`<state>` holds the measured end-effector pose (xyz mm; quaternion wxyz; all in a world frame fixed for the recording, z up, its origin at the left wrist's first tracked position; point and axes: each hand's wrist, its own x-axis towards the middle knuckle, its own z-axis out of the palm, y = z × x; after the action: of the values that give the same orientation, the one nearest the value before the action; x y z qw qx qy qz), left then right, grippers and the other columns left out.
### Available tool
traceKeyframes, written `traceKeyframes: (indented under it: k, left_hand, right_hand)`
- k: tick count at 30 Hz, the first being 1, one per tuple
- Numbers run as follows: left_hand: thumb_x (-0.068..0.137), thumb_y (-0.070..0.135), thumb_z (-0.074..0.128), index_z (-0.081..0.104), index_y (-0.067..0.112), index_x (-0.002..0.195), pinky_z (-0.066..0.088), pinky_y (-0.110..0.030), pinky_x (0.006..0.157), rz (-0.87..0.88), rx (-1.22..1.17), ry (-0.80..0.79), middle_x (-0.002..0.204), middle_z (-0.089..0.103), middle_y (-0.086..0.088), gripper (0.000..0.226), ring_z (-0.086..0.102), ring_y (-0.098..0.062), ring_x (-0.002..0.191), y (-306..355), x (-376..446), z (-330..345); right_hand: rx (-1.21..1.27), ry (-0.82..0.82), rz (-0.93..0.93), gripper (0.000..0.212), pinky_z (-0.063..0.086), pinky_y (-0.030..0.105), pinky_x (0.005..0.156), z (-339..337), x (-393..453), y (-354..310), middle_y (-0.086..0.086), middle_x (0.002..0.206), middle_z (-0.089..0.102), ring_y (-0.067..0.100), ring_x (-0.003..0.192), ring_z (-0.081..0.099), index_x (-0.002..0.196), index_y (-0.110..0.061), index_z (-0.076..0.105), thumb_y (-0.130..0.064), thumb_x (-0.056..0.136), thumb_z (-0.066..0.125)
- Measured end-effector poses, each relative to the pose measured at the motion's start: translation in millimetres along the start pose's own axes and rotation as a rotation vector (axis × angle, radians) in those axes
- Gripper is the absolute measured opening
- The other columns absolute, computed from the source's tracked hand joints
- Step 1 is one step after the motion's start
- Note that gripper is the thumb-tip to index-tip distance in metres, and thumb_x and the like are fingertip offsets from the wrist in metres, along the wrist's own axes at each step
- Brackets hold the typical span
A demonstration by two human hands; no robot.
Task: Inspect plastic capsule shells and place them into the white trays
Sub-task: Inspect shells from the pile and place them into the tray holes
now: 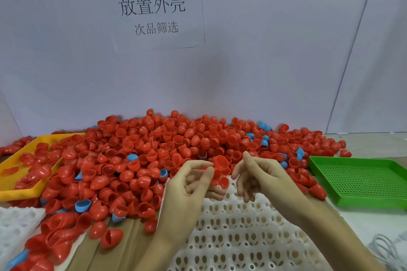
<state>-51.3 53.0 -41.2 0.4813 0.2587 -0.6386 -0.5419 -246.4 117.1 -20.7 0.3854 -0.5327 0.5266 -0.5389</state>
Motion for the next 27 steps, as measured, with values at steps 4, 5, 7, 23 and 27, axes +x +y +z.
traceKeyframes:
  k: [4, 5, 7, 23, 27]
  left_hand:
    - [0.099, 0.036, 0.061, 0.070, 0.009, 0.113, 0.062, -0.026, 0.069, -0.109, -0.102, -0.004, 0.088, 0.080, -0.014, 0.031, 0.079, -0.031, 0.079, 3.7, 2.1, -1.3]
    - [0.100, 0.035, 0.061, 0.070, 0.009, 0.114, 0.062, -0.026, 0.069, -0.113, -0.105, -0.014, 0.089, 0.080, -0.014, 0.031, 0.079, -0.031, 0.080, 3.8, 1.7, -1.3]
    - [0.101, 0.031, 0.063, 0.070, 0.009, 0.114, 0.062, -0.026, 0.070, -0.112, -0.106, -0.051, 0.090, 0.080, -0.014, 0.027, 0.079, -0.031, 0.081, 4.1, 0.3, -0.9]
    - [0.102, 0.053, 0.058, 0.063, 0.037, 0.093, 0.044, -0.015, 0.068, 0.093, 0.743, -0.401, 0.098, 0.063, 0.026, 0.019, 0.056, 0.003, 0.073, -27.5, -13.9, 5.8]
    - [0.102, 0.046, 0.062, 0.063, 0.040, 0.095, 0.047, -0.016, 0.069, 0.097, 0.667, -0.336, 0.097, 0.064, 0.022, 0.008, 0.058, 0.000, 0.072, -30.3, -12.4, 4.3]
  right_hand:
    - [-0.135, 0.045, -0.153, 0.007, 0.059, 0.033, 0.062, 6.5, -2.2, -1.3, 0.012, 0.085, 0.074, 0.026, 0.069, 0.072, 0.108, -0.028, 0.069, -0.026, 0.104, 0.063]
    - [-0.174, 0.034, -0.193, 0.012, 0.060, 0.034, 0.063, 8.0, -2.6, -1.2, 0.009, 0.089, 0.073, 0.025, 0.073, 0.073, 0.113, -0.029, 0.067, -0.025, 0.102, 0.067]
    - [-0.316, -0.003, -0.252, 0.023, 0.062, 0.033, 0.068, 10.1, -4.1, -0.8, 0.000, 0.095, 0.071, 0.023, 0.084, 0.074, 0.120, -0.034, 0.066, -0.028, 0.099, 0.072]
    - [-0.864, 0.181, -0.229, 0.013, 0.060, 0.028, 0.078, -28.8, 21.2, 30.0, -0.011, 0.080, 0.072, 0.003, 0.074, 0.069, 0.106, -0.021, 0.073, -0.014, 0.096, 0.075]
    - [-0.925, 0.169, -0.377, 0.017, 0.058, 0.027, 0.075, -23.9, 23.0, 31.1, -0.014, 0.084, 0.068, 0.002, 0.074, 0.065, 0.108, -0.018, 0.075, -0.011, 0.093, 0.079]
